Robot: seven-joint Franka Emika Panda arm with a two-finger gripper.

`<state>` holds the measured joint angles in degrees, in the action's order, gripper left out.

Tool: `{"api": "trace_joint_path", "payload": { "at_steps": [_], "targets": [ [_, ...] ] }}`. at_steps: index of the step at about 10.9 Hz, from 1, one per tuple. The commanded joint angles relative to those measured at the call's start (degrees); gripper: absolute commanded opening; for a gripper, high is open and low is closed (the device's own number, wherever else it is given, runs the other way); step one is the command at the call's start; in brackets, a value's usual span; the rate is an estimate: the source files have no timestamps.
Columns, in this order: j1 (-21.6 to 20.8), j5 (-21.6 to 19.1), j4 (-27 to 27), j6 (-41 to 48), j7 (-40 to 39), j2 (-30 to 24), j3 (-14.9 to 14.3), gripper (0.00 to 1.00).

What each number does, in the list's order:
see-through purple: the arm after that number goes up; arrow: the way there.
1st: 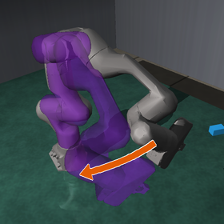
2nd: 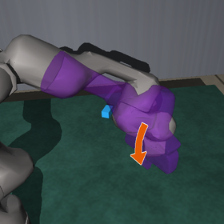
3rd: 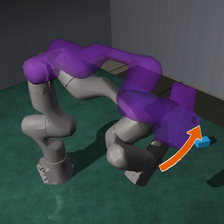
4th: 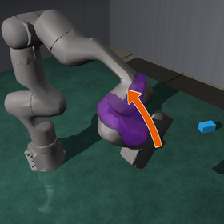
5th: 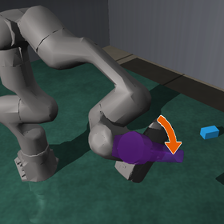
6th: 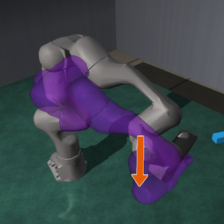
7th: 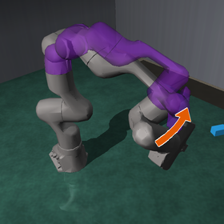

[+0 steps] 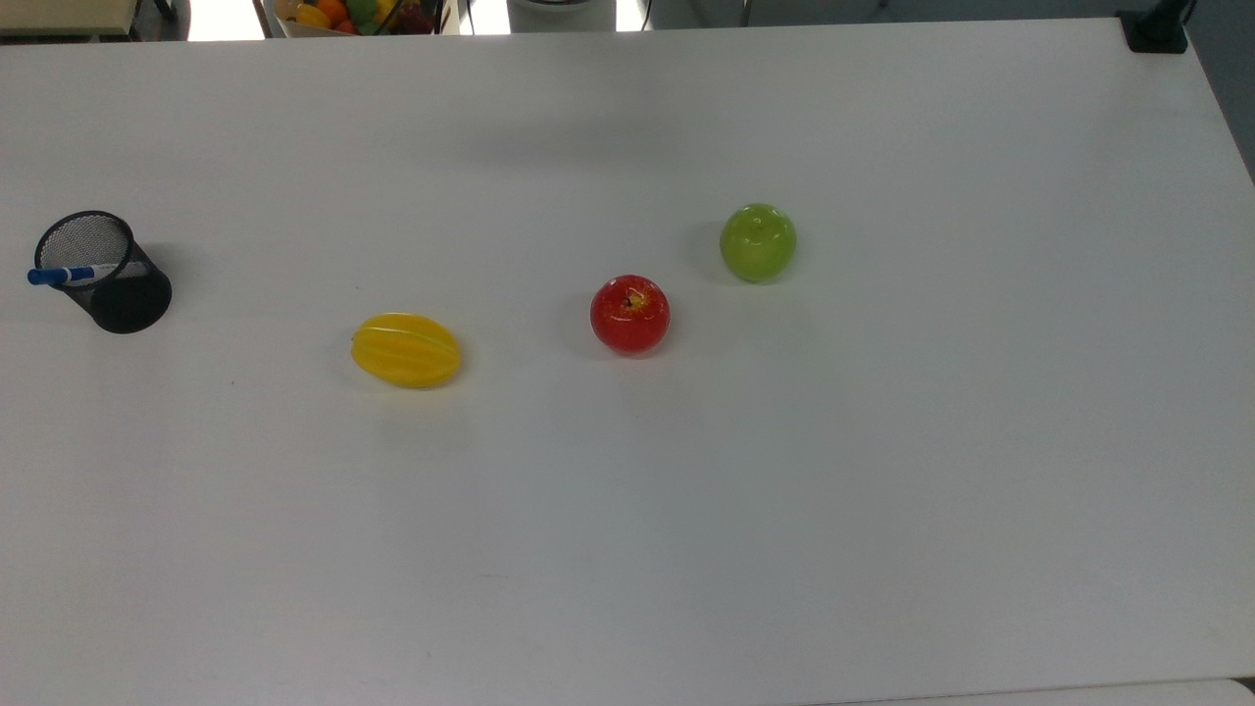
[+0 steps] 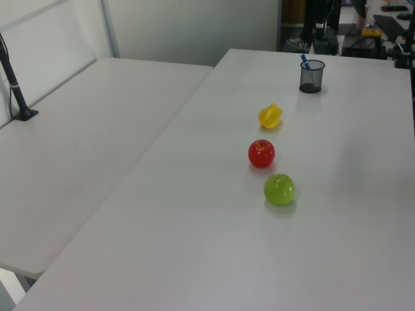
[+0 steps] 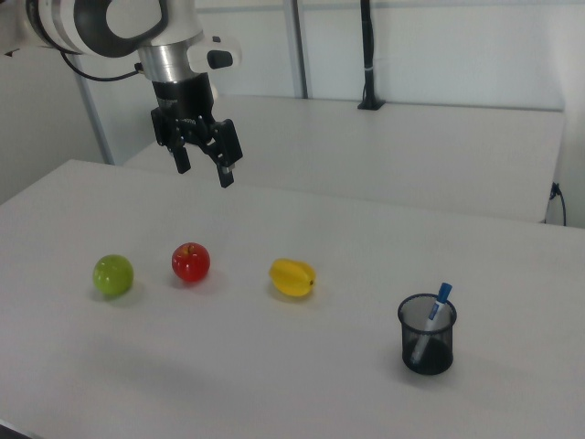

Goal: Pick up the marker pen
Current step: 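Move the gripper over the black mesh pen cup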

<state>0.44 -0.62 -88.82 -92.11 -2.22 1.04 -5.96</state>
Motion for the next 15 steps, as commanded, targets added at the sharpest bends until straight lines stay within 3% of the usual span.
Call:
{"api": "trace_joint_path", "payload": {
  "at_steps": [1,15],
  "targets": [
    [-0.62,0.97,-0.22,1.76,-1.12,-0.51,-0.11,1.0],
    [-0.26,-0.08,0.4,-1.13,-1.03,1.15,-0.98,1.0]
  ]
}}
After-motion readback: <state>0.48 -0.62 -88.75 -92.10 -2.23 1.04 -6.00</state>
